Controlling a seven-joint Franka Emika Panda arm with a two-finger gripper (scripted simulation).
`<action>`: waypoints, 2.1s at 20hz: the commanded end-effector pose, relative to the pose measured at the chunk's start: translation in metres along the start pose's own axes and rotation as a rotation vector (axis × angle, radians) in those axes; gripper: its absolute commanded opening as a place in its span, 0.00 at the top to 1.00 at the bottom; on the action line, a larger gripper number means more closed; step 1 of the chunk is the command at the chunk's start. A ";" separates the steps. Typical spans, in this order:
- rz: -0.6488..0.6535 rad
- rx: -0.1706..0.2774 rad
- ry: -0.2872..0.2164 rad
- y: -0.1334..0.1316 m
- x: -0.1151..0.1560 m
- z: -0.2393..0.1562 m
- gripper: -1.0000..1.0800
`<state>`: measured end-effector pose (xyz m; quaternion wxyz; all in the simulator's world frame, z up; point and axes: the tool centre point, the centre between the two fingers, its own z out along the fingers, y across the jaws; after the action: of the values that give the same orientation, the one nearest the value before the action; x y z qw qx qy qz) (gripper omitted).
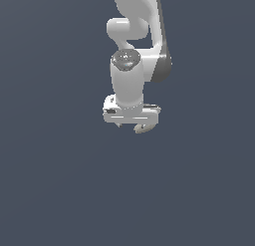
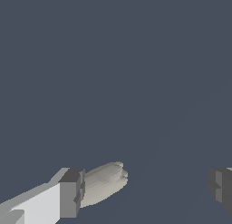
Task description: Pick up the object and move it to a goal position.
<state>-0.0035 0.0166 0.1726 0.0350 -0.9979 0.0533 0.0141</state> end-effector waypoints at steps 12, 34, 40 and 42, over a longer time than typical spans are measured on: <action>0.229 -0.014 0.005 -0.017 -0.018 0.023 0.04; 0.726 -0.037 0.033 -0.045 -0.061 0.067 0.04; 0.862 -0.041 0.044 -0.051 -0.074 0.078 0.04; 0.905 -0.042 0.048 -0.053 -0.079 0.081 0.04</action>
<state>-0.0749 0.0815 0.1000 0.0046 -0.8828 0.4696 0.0070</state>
